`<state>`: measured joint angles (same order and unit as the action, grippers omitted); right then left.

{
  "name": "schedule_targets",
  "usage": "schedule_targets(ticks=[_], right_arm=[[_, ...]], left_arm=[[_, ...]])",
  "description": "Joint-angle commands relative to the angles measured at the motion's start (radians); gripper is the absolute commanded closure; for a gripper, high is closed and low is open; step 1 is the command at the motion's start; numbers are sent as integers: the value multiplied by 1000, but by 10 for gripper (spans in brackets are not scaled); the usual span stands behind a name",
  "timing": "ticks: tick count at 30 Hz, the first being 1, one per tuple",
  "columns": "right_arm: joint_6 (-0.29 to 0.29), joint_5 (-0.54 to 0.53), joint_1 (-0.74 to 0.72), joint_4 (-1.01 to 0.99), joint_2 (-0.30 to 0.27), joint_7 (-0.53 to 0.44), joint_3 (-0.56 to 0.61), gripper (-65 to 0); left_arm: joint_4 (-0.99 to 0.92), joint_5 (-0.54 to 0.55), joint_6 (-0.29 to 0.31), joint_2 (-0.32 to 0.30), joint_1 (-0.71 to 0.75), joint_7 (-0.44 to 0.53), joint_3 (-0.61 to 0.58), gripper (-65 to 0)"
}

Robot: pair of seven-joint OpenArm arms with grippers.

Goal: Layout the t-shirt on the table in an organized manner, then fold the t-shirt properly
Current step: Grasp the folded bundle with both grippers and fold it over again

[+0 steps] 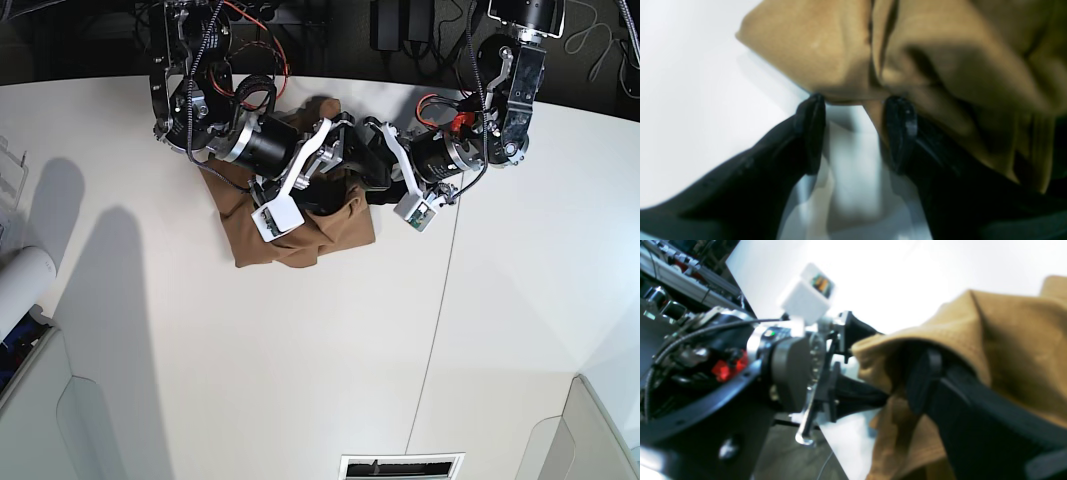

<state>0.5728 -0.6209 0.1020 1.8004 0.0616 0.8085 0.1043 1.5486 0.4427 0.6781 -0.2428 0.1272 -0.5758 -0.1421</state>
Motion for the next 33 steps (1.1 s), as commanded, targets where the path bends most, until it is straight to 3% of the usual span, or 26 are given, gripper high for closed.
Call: schedule_targets(ticks=[1,6,8,10,12,13,15,17,20,23,28,33], right_arm=[[7,-26,-13,35,5,-27,1,-424],[7,1,-16,148,5,-28,-23,-420],[6,45,-27,175,4,-28,-42,-376],[-2,93,-46,176,4,-32,-73,-258],[-2,158,-63,176,4,-58,-119,-60],[-4,185,-73,176,4,-75,-148,0],[-17,227,-96,174,4,-95,-211,0],[-19,241,-125,155,4,-105,-269,0],[-19,244,-167,82,2,-112,-330,0],[-19,244,-209,-32,-10,-143,-353,0],[-16,243,-301,-255,-48,-173,-353,0],[-8,247,-375,-435,-50,-177,-351,0]], left_arm=[[6,-11,-12,-8,-5,-19,19,-324],[9,102,-7,-31,-5,-42,118,-324],[16,139,20,-43,-5,-58,161,-316],[23,173,20,-61,-5,-65,200,-272],[24,204,20,-81,-5,-65,231,-194],[24,221,20,-92,-5,-65,245,-143],[26,256,20,-106,-5,-68,276,-48],[43,325,20,-112,-5,-88,317,0],[109,472,20,-113,5,-150,374,0],[215,548,20,-112,33,-210,375,0],[362,536,20,-111,97,-214,241,0],[369,501,20,-103,109,-209,100,0]])
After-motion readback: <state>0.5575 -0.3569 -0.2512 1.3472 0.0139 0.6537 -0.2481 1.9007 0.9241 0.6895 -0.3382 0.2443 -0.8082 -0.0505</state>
